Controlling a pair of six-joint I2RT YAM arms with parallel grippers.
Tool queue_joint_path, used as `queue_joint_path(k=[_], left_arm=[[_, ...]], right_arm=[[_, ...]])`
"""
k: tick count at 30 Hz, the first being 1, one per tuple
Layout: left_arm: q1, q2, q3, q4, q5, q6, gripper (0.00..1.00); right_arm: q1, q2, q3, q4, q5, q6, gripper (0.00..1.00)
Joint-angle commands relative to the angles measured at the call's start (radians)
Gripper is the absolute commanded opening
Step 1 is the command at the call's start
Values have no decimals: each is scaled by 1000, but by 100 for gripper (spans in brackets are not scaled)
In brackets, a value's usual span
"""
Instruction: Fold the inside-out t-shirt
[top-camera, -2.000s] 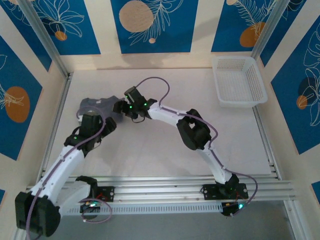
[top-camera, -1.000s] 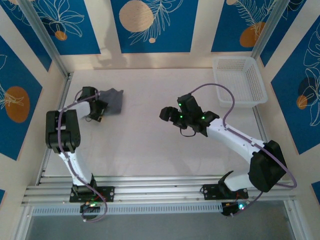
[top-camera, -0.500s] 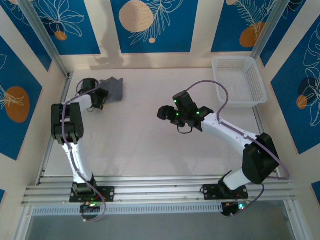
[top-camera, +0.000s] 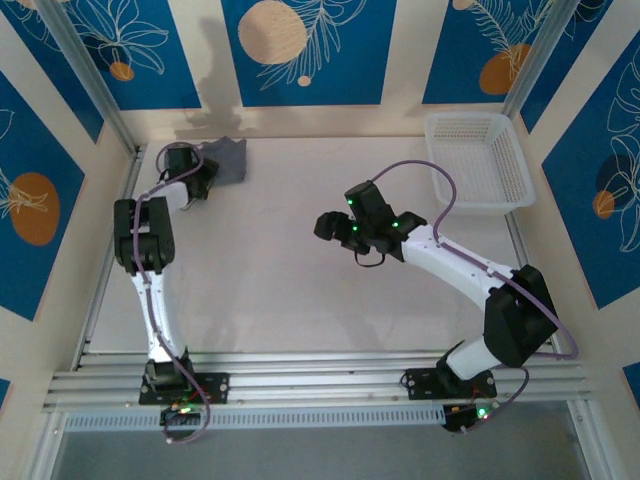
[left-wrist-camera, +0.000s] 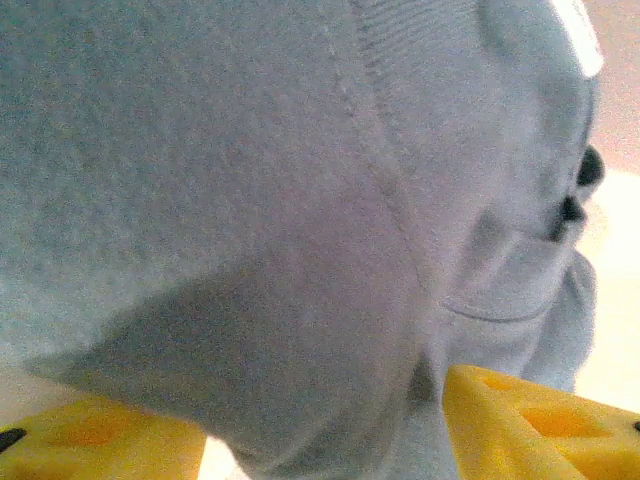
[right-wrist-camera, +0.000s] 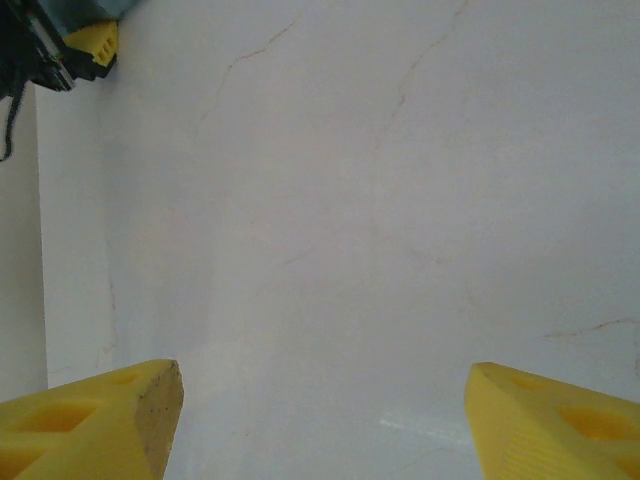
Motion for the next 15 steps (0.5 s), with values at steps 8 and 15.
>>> queue_joint_path(k=[8, 15], left_arm=[[32, -68, 47, 25, 43, 186, 72], [-6, -561, -385, 67, 22, 338, 92]], right_arm=[[-11, -77, 44, -94, 39, -47, 75], [-162, -414, -148, -78, 150, -235, 84]])
